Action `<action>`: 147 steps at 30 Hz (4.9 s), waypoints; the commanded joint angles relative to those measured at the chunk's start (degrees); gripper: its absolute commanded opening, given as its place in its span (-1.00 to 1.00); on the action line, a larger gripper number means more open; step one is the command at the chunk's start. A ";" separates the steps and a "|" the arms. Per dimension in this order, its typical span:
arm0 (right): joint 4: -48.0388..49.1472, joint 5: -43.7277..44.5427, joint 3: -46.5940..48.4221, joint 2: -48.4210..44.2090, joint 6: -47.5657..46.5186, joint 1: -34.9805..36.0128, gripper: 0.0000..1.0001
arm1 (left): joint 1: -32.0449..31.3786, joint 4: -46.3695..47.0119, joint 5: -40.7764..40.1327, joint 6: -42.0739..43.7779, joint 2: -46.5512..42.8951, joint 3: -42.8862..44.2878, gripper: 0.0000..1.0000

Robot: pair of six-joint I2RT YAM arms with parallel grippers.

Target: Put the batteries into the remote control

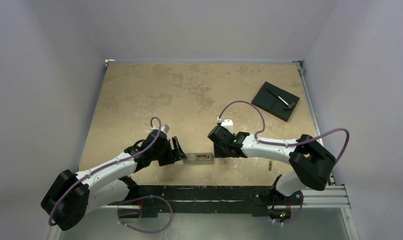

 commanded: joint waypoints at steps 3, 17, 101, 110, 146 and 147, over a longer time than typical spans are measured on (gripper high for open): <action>1.06 1.98 2.76 1.41 -0.85 -0.10 -0.06 | 0.20 -1.33 -0.26 1.37 -0.80 -0.45 0.36; 0.63 2.34 3.29 4.29 -2.50 1.13 -0.50 | 0.20 -0.85 0.36 0.95 -1.43 -1.33 0.34; 2.62 -28.75 11.09 0.14 -70.18 5.53 -0.82 | 0.17 -7.87 -0.17 2.78 -12.49 0.96 0.36; 2.42 -28.35 11.98 2.14 -70.49 5.53 -0.78 | 0.14 -7.67 0.01 2.91 -12.22 0.96 0.36; -1.12 -27.35 13.50 7.84 -74.14 5.84 -0.58 | 0.23 -6.87 0.68 3.87 -10.73 1.43 0.36; -1.04 -27.43 13.50 7.93 -74.15 5.92 -0.57 | 0.18 -6.89 0.71 3.89 -10.73 1.38 0.36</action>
